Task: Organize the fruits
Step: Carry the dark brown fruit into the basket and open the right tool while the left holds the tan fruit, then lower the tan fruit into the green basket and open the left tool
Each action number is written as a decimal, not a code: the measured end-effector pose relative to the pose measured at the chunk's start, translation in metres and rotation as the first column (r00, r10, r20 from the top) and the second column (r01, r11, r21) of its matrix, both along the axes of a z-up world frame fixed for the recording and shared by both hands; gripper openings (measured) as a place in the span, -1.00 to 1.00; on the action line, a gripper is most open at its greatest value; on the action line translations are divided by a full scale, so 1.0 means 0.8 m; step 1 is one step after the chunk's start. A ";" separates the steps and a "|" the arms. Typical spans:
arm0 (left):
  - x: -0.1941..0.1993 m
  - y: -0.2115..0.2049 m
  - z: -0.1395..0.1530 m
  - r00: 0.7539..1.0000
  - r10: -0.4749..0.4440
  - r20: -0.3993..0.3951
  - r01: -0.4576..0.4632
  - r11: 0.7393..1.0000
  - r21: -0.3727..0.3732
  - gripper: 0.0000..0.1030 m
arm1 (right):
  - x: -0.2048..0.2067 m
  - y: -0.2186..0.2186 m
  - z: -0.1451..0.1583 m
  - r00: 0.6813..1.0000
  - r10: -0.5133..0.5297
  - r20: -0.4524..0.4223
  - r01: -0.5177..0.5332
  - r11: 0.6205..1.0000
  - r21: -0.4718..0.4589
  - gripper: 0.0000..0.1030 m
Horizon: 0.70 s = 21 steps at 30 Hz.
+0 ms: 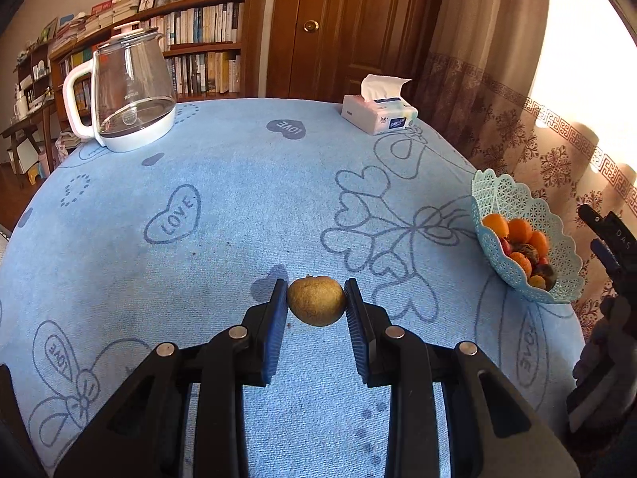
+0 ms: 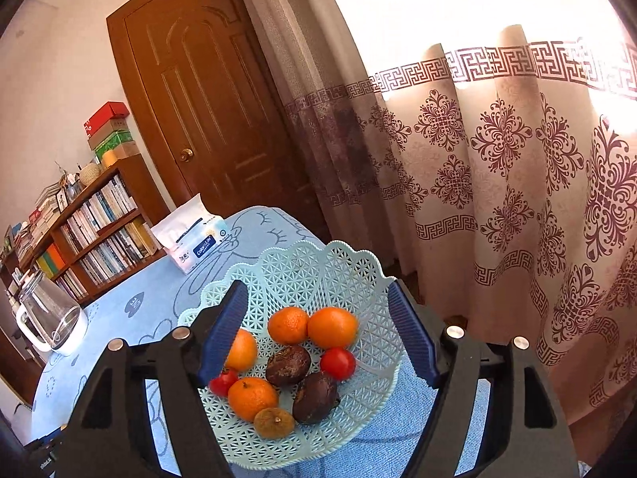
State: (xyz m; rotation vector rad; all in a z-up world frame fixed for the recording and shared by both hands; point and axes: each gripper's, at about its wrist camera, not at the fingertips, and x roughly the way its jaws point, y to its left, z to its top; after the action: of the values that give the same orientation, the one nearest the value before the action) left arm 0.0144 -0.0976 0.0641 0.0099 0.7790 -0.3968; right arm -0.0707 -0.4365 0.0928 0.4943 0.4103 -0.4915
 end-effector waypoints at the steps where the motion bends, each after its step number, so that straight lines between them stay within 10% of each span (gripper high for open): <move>1: 0.002 -0.007 0.003 1.000 -0.021 -0.009 0.021 1.000 -0.016 -0.43 | 0.000 -0.003 -0.001 1.000 -0.002 0.004 0.002 1.000 0.008 0.44; 21: 0.021 -0.219 0.026 0.932 -0.362 0.008 0.362 0.929 -0.074 -0.43 | -0.011 -0.028 -0.025 0.995 -0.086 0.044 0.081 0.991 0.110 0.62</move>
State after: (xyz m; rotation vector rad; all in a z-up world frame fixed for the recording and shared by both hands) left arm 0.0314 -0.2728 0.0847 0.0843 0.7679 -0.7779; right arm -0.0795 -0.4586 0.0731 0.6288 0.3715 -0.5386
